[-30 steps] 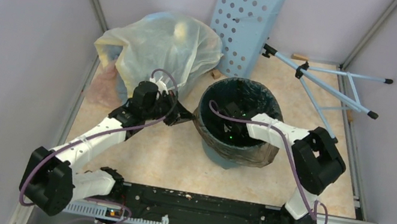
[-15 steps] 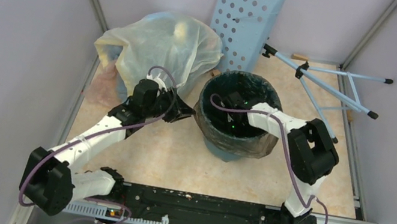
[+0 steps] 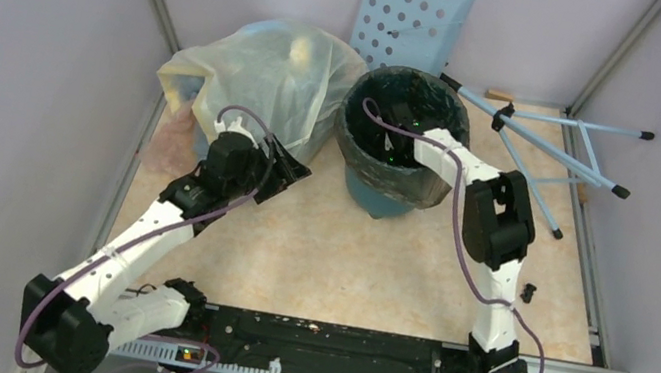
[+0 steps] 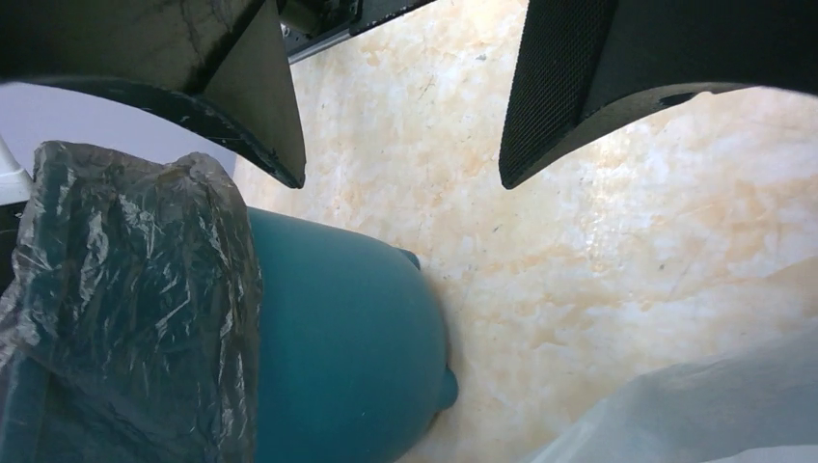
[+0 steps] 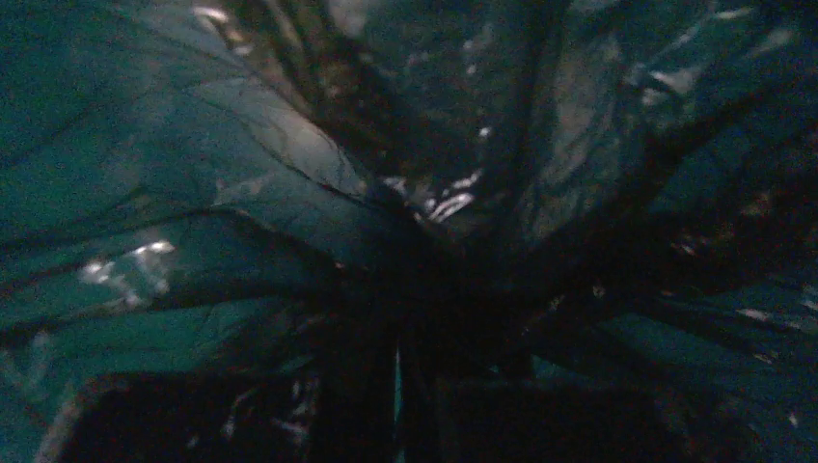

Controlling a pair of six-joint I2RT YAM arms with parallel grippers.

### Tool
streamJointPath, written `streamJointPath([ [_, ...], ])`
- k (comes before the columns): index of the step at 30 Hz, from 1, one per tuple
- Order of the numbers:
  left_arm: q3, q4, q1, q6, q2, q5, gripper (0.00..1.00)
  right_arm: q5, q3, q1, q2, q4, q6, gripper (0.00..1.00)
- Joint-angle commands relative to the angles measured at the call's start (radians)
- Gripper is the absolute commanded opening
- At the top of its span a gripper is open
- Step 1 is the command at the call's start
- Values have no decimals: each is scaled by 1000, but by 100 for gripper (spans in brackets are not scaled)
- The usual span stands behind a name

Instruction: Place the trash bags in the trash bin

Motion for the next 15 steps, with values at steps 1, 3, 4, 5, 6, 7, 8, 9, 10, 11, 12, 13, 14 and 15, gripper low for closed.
streamJointPath([
  [1,64,-84,-1,58,-96,-112,81,-36,16,-5,-80,-13,-14,0],
  [3,81,-115,0,81,-132,-161,83,-30,-9,-6,-122,-14,-1,0],
  [4,88,-122,1,92,-145,-169,83,-27,-21,-5,-143,-18,5,0],
  [5,97,-130,0,103,-154,-171,84,-24,-32,-5,-167,-20,10,0],
  [6,105,-139,0,114,-160,-169,84,-24,-38,-6,-191,-23,14,0],
  [7,112,-150,1,123,-162,-166,84,-23,-40,-5,-210,-28,17,0],
  [8,120,-159,0,130,-165,-160,84,-22,-35,-5,-229,-35,17,0],
  [9,122,-166,0,138,-165,-153,84,-20,-26,-5,-243,-45,19,0],
  [10,121,-169,0,142,-168,-146,84,-19,-14,-5,-254,-55,18,0],
  [11,118,-169,0,145,-173,-140,84,-18,0,-5,-267,-68,15,0],
  [12,114,-167,0,150,-179,-135,84,-19,14,-6,-277,-75,8,0],
  [13,111,-163,0,160,-184,-129,84,-20,32,-5,-287,-82,6,0],
  [14,110,-160,0,175,-191,-129,84,-21,55,-5,-295,-94,6,0],
  [15,112,-162,0,187,-195,-130,84,-21,84,-5,-298,-110,3,0],
])
